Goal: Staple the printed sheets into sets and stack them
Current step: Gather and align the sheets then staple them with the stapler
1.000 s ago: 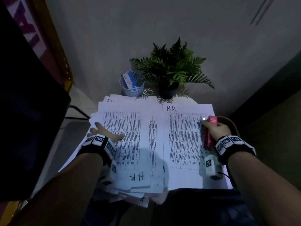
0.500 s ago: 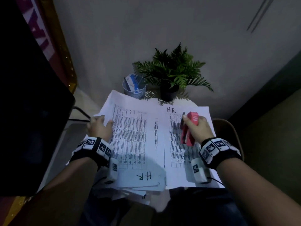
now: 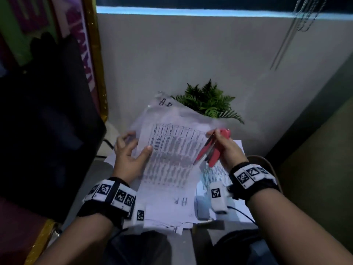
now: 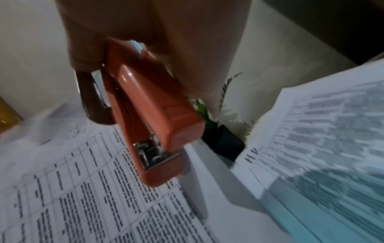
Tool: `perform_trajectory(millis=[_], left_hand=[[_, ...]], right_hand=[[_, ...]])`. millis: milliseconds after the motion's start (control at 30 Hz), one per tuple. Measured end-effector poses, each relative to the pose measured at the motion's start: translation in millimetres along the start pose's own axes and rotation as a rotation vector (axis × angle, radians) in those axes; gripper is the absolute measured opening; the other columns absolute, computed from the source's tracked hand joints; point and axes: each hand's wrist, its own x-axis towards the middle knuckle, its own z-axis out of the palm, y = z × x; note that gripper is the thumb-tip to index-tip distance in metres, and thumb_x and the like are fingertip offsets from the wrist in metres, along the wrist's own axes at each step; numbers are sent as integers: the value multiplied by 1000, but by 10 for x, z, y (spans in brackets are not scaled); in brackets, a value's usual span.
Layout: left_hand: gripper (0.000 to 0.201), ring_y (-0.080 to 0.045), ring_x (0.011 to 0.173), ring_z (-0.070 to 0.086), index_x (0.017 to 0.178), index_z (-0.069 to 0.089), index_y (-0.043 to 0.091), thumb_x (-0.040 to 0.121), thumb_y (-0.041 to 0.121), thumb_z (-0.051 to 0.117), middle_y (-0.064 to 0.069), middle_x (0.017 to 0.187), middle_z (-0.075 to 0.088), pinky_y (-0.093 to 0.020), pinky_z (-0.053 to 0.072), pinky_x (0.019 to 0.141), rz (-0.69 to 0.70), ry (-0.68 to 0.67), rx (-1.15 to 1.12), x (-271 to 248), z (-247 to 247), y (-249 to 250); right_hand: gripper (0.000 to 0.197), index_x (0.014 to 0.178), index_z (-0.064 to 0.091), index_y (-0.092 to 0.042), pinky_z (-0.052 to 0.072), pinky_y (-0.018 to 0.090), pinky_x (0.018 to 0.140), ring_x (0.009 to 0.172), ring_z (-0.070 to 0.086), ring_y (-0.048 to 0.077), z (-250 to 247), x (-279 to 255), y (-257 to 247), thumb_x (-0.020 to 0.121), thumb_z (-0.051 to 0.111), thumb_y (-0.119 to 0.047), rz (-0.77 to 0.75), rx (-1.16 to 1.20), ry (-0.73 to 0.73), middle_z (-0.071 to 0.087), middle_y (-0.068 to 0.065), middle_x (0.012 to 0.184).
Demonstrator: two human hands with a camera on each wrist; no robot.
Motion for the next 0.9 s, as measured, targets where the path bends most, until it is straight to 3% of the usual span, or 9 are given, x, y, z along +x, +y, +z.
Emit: perform_trajectory(millis=[100, 167, 267, 367, 433, 567, 733, 833, 900], left_hand=[[60, -11, 135, 23, 124, 45, 24, 74, 24, 77, -2, 146, 21, -18, 21, 108, -5, -43, 51, 45, -51, 268], [82, -13, 133, 30, 139, 34, 24, 71, 23, 81, 4, 146, 27, -25, 29, 105, -188, -155, -165, 86, -60, 435], [49, -12, 97, 64, 119, 57, 16, 77, 34, 76, 3, 107, 64, -21, 47, 82, -266, -391, -157, 113, -15, 578], [19, -2, 76, 62, 109, 60, 22, 91, 28, 60, 6, 93, 66, -9, 45, 59, -227, -394, -23, 33, 98, 642], [29, -12, 91, 63, 120, 59, 13, 93, 24, 56, 2, 106, 64, -16, 45, 72, -288, -384, -73, -39, 224, 543], [41, -26, 114, 54, 129, 53, 2, 95, 26, 54, -5, 124, 58, -28, 40, 91, -445, -433, 166, -202, 450, 87], [56, -34, 121, 47, 141, 32, 11, 92, 22, 55, -16, 142, 39, -41, 42, 96, -580, -427, 475, -348, 598, -311], [65, -32, 133, 31, 143, 28, 18, 87, 19, 60, -8, 150, 23, -45, 36, 103, -436, -315, 631, -214, 639, -354], [60, -28, 139, 23, 142, 32, 20, 88, 21, 58, -6, 155, 16, -43, 31, 109, -274, -435, 689, -108, 723, -364]], right_hand=[[33, 83, 60, -13, 49, 27, 52, 52, 58, 19, -111, -75, -307, 74, 59, -45, 17, 47, 3, 61, 2, 60], [35, 85, 59, -12, 52, 30, 58, 54, 59, 21, -204, -101, -486, 75, 62, -46, 43, 57, 6, 61, 4, 62], [45, 93, 58, -9, 54, 34, 61, 58, 62, 25, -280, -100, -701, 77, 65, -51, 80, -52, 24, 63, 8, 65], [51, 89, 59, -14, 53, 43, 85, 69, 63, 23, -256, -43, -823, 71, 69, -61, 56, -213, 152, 66, 8, 81], [42, 76, 56, -19, 49, 35, 86, 74, 59, 19, -222, -61, -833, 82, 58, -60, 34, -444, 281, 63, 6, 87], [40, 86, 58, -14, 40, 22, 55, 63, 54, 14, -139, -71, -567, 89, 53, -54, 150, -621, 295, 59, 4, 77], [68, 131, 31, -3, 44, 34, 83, 108, 58, 33, 22, 67, 132, 88, 56, -49, 398, -873, 150, 55, 17, 122], [70, 137, 19, -1, 45, 36, 87, 112, 56, 34, 115, 140, 430, 90, 59, -34, 514, -907, 131, 53, 19, 127], [69, 139, 16, -1, 46, 38, 91, 112, 56, 34, 139, 219, 553, 91, 58, -28, 545, -949, 136, 54, 20, 125]])
